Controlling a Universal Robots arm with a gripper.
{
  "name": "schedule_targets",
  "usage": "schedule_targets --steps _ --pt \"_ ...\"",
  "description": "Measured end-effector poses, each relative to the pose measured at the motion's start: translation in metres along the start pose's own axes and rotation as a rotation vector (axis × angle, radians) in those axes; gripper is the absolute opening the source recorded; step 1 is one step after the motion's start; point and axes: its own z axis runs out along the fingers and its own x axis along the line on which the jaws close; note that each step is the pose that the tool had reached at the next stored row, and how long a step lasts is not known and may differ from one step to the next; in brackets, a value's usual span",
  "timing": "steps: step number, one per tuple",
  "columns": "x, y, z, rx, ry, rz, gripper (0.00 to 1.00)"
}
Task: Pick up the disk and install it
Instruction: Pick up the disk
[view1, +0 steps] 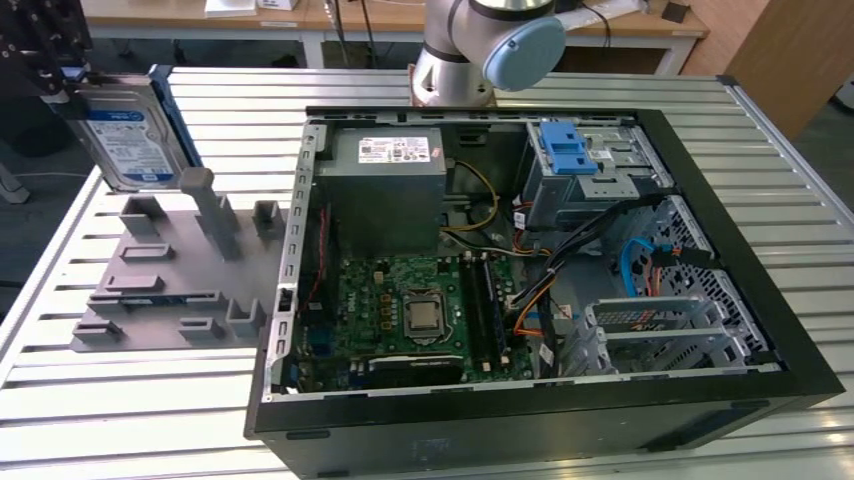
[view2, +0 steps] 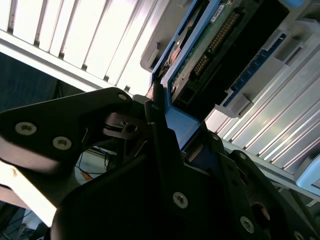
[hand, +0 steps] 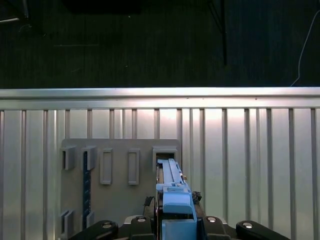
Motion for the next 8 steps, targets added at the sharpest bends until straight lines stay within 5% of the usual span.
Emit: schedule_targets --steps 8 --pt "0.0 0.0002 -0.0114 0.0 -0.0004 0.0 0.36"
